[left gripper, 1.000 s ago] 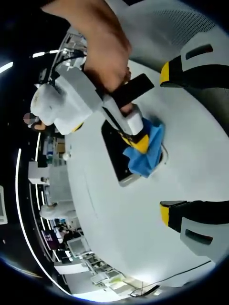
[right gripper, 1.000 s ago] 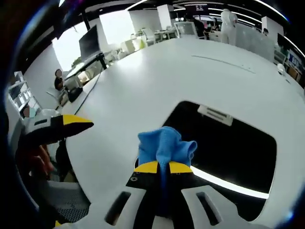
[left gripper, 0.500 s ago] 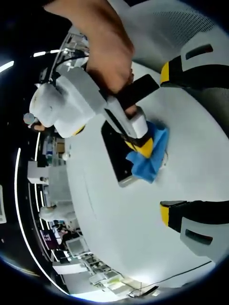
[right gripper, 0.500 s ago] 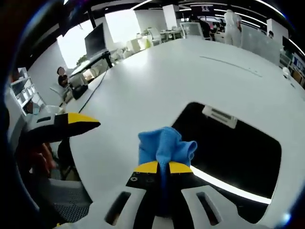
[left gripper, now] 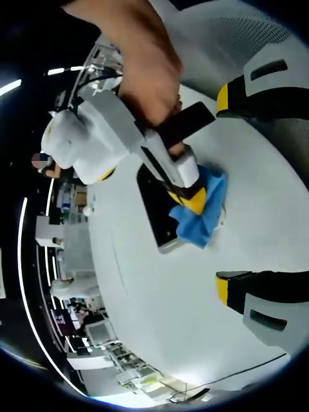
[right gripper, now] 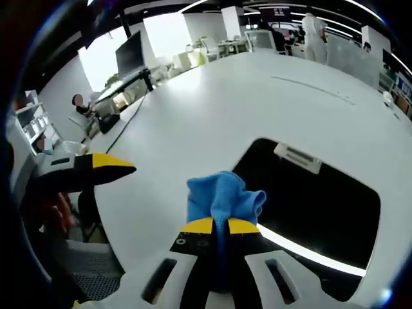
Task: Wipe the mirror surface with the cleaning cloth until all visible marks leave the cleaned area.
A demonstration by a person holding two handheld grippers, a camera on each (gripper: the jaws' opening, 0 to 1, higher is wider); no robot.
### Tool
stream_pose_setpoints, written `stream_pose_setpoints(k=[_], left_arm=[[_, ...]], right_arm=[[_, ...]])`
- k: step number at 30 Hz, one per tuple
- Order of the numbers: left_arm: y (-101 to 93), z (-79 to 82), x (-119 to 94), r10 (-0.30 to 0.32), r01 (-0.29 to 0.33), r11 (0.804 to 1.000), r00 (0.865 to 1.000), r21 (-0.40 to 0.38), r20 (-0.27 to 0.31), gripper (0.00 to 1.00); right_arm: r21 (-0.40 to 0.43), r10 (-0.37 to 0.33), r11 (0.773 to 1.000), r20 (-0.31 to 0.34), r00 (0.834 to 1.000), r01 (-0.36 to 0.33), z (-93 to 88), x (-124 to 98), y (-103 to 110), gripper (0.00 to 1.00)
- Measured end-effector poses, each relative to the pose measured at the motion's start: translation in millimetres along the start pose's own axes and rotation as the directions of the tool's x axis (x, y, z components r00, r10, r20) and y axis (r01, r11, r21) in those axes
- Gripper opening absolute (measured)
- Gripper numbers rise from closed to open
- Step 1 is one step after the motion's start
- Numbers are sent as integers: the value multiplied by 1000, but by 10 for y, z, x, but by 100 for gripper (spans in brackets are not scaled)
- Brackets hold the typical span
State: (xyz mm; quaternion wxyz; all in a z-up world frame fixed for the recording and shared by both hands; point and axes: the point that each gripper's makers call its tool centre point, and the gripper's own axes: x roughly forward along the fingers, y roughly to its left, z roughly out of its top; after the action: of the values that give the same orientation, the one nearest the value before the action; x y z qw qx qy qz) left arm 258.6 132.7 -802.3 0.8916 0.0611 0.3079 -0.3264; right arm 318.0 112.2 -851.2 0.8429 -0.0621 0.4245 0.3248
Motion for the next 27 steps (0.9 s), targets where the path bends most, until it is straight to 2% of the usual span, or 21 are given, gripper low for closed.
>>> stream_pose_setpoints(k=[7,16,27], left_arm=[[-6,1,-8,-2,2,1000,1000,2,-1,99],[-65,78,-24,-34,35,999,999,-23,42,99],[-28,83,-23,-18,20,999,999,-28,43,99]], right_arm=[[2,5,1000,-2,1000,-5,2,8,-4,0],[11,22,1000,-10,1000,-22,2,0,-5,1],[20,19,1000,-4,1000,-19,72,35,-73,0]])
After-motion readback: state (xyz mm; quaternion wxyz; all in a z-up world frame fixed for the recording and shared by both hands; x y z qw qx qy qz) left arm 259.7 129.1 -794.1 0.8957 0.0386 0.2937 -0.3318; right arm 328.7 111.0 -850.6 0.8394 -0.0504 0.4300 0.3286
